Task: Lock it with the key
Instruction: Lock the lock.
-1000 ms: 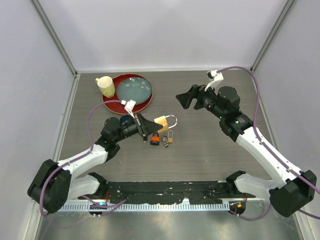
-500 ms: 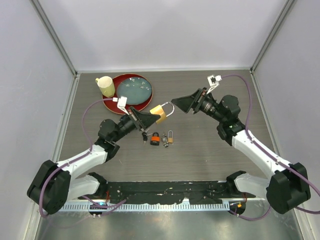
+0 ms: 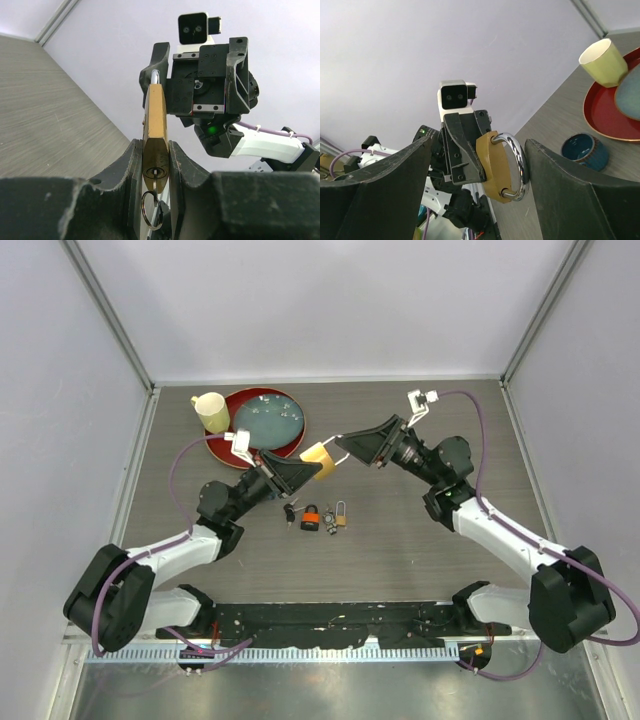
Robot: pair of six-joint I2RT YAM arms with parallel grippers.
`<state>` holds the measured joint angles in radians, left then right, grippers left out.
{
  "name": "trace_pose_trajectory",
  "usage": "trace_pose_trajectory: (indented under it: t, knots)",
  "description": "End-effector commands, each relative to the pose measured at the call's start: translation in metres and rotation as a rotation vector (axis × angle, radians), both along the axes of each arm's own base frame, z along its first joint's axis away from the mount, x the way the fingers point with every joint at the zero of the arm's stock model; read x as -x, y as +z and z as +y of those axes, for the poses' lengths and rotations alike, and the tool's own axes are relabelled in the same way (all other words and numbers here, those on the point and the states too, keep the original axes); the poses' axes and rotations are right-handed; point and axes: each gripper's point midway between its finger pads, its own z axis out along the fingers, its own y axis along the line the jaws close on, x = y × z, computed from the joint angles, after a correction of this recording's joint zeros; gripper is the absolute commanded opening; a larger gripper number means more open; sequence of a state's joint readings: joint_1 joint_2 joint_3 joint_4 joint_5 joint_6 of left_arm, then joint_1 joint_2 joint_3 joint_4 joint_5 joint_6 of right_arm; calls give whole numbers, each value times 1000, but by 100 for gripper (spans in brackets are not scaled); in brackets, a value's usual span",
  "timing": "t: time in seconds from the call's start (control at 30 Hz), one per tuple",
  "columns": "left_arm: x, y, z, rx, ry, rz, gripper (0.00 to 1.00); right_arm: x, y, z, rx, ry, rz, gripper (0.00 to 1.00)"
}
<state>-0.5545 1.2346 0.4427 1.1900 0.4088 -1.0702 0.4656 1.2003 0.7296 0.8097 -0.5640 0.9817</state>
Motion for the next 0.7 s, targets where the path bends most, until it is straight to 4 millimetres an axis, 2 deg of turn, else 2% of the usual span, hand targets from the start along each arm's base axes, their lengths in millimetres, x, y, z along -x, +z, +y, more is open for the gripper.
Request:
trace_pose_trajectory:
  t: [0.0, 0.13, 0.33, 0.4, 0.5, 0.53, 0.67]
  knots:
    - [22, 83, 16, 187, 13, -268, 0, 10, 14, 10, -39, 35, -48, 80]
    - [25, 86, 18, 193, 12, -279, 0, 5, 9, 12, -29, 28, -36, 79]
    - [25, 86, 17, 194, 19, -283, 0, 15, 15, 26, -73, 85, -43, 68]
    - [25, 86, 15, 194, 13, -283, 0, 18, 17, 30, -92, 93, -40, 61]
    - [26, 86, 12, 193, 3, -286, 0, 21, 22, 30, -120, 84, -47, 43]
    - [27, 86, 12, 195, 2, -288, 0, 22, 23, 30, -128, 82, -47, 33]
    - [30, 85, 13, 191, -5, -293, 0, 21, 30, 21, -150, 32, -57, 20]
